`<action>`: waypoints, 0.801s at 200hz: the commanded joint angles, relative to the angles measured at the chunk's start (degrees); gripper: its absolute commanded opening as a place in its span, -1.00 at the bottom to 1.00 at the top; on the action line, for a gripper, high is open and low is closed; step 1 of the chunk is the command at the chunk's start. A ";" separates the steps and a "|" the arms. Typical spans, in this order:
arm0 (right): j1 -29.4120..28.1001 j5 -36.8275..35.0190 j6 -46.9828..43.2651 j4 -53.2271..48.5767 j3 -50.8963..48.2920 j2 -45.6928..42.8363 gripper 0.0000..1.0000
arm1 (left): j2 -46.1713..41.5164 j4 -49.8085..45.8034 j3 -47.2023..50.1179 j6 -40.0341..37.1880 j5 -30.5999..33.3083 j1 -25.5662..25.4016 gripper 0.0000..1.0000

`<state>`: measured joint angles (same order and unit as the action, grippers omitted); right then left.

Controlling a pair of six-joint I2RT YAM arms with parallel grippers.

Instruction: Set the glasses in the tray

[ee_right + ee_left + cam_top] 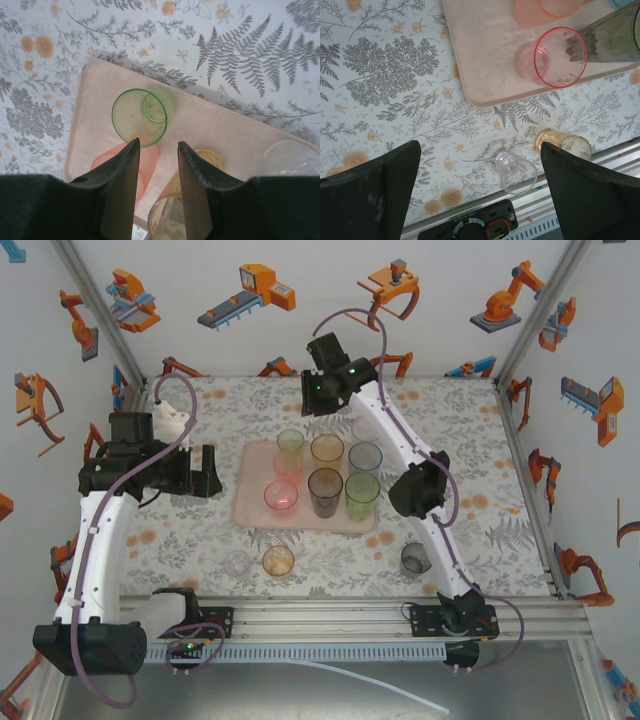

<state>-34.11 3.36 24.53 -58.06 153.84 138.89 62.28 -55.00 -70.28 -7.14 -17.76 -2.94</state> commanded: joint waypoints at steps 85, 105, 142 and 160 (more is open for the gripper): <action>-1.33 -17.85 3.97 -18.32 -38.00 -49.56 -0.26 | 0.24 -7.13 -2.49 -8.11 -6.09 0.18 0.98; -1.62 -18.90 8.73 -19.28 -51.58 -60.39 -0.26 | 1.05 -8.14 -2.70 -8.35 -9.14 0.09 0.98; -1.78 -17.73 17.51 -18.27 -72.41 -78.09 -0.28 | 4.70 -8.54 -2.71 -10.39 -16.04 -1.53 0.98; -1.75 -17.94 20.19 -18.40 -77.70 -83.94 -0.29 | 7.73 -7.57 -4.01 -9.83 -18.52 -3.35 0.96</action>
<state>-35.44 -13.39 37.71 -75.94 80.97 61.49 66.78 -62.02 -71.92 -15.27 -29.54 -4.43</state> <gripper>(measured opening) 0.359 0.987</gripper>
